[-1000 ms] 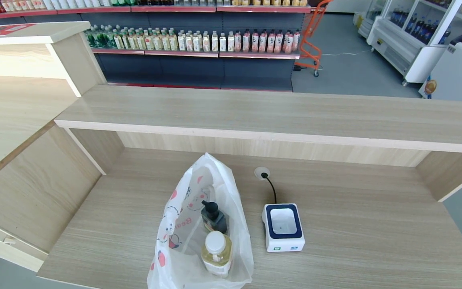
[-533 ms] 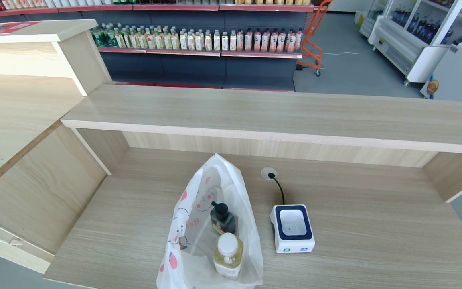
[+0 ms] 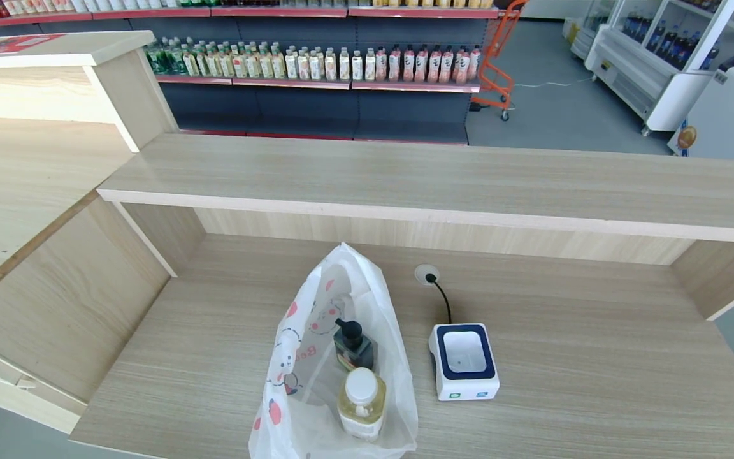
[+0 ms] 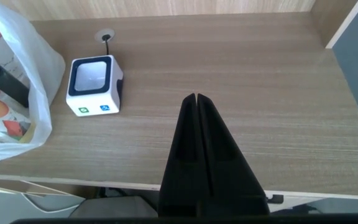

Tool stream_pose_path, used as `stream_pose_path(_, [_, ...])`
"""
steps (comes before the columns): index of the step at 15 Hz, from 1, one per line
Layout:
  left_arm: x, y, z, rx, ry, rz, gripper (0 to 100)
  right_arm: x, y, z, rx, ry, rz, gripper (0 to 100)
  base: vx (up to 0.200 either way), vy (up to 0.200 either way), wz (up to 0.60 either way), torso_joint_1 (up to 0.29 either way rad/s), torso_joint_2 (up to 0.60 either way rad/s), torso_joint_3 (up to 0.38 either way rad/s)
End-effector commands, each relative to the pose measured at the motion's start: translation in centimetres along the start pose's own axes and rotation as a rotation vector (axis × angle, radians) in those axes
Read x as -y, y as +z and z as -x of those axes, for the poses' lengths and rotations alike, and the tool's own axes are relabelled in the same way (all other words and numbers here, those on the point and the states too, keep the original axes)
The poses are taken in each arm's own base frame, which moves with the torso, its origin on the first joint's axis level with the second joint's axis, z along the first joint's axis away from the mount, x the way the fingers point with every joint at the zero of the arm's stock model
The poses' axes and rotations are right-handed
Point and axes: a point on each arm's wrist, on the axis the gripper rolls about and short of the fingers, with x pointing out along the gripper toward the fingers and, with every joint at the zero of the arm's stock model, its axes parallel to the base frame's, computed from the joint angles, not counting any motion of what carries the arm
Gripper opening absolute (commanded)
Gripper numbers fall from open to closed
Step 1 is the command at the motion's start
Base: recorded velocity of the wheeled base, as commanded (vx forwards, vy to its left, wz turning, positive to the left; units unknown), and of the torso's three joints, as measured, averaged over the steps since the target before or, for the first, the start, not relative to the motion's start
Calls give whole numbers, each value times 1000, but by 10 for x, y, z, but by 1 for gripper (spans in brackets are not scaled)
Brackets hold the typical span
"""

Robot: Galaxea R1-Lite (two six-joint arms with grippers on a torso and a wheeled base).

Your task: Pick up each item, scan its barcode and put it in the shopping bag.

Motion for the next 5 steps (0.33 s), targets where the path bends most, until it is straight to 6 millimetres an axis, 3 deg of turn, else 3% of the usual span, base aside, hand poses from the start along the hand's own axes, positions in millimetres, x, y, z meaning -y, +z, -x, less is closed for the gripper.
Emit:
stream_pose_path(1, [0, 0, 0, 0, 0, 0, 100, 0, 0, 0, -2, 0, -3, 0, 0, 0, 0, 0, 0, 0])
stream_pose_path(5, [0, 0, 0, 0, 0, 0, 100, 0, 0, 0, -2, 0, -3, 0, 0, 0, 0, 0, 0, 0])
